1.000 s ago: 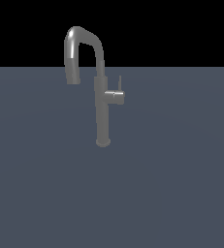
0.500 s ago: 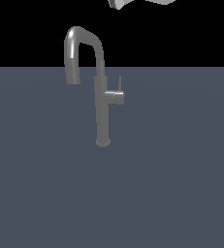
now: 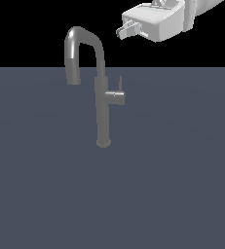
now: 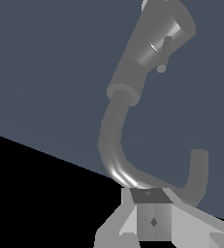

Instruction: Turn on the faucet by rotating a designated handle.

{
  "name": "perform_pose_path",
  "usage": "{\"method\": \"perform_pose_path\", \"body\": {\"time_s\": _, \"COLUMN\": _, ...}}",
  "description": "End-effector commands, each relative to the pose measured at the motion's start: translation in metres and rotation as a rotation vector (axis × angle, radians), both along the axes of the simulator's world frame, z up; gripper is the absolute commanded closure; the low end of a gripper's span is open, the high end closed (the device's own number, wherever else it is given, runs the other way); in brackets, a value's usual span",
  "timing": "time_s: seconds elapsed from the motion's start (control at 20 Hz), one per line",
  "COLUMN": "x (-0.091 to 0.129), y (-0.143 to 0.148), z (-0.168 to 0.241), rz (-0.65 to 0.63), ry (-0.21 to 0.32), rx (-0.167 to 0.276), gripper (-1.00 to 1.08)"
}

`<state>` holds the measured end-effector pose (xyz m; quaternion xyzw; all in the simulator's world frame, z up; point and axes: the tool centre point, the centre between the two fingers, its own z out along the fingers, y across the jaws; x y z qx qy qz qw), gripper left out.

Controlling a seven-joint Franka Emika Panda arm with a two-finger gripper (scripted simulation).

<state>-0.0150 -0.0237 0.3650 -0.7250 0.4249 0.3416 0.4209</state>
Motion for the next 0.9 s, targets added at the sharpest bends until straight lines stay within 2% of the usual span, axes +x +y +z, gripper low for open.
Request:
{"method": "perform_pose_path", "body": {"time_s": 0.0, "x": 0.01, "y": -0.004, "z": -0.013, "rz": -0.058, "ry": 0.044, "rx": 0.057, "gripper": 1.08}}
{"method": "perform_pose_path", "body": {"time_s": 0.5, "x": 0.038, "y": -0.013, "z": -0.071, "rz": -0.281, "ry": 0.215, "rx": 0.275, "gripper": 1.08}}
{"method": "perform_pose_path", "body": {"time_s": 0.85, "x": 0.047, "y": -0.013, "z": -0.101, "rz": -0.389, "ry": 0.297, "rx": 0.38, "gripper": 1.08}}
